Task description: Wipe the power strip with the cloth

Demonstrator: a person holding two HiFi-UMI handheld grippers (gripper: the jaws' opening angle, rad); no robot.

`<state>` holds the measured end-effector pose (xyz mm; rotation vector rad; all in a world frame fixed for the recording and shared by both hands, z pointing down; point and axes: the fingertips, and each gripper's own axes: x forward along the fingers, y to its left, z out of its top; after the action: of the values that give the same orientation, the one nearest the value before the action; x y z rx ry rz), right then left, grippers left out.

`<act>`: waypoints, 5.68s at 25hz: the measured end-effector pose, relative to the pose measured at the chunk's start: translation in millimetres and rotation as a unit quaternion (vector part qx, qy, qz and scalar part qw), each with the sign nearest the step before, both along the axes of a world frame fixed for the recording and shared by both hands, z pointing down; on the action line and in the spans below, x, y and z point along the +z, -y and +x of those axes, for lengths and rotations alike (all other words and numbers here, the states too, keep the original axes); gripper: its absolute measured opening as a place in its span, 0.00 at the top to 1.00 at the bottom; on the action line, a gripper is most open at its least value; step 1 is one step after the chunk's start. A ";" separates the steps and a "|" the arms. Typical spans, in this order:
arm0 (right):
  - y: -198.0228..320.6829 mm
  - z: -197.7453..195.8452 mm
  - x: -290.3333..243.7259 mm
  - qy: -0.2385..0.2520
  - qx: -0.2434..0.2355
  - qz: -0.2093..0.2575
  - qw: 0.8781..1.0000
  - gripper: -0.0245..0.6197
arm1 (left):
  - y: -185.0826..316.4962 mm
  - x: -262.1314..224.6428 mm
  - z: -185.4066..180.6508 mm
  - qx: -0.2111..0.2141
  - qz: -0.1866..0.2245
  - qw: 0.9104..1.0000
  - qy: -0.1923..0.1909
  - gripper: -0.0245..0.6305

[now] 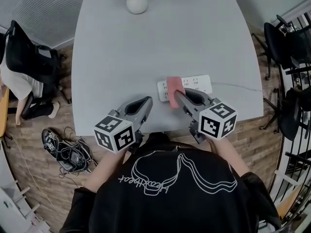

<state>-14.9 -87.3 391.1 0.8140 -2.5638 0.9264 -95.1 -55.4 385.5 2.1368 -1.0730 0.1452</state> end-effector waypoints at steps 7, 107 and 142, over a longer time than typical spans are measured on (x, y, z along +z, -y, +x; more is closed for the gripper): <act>10.7 -19.0 30.4 -0.028 -0.008 -0.021 0.999 0.91 | 14.4 22.6 -9.5 0.002 -0.014 1.000 0.008 0.94; 62.7 157.8 97.7 -0.266 0.154 -0.013 0.952 0.89 | 40.1 62.6 14.2 0.066 -0.041 0.997 0.012 0.94; 33.7 -18.0 59.6 -0.128 -0.012 0.019 0.992 0.90 | 34.1 59.6 -21.2 0.019 -0.038 0.999 0.014 0.94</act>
<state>-32.9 -120.9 450.7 0.8500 -2.3696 0.7166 -116.3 -89.6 445.1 2.0931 -1.0266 0.2318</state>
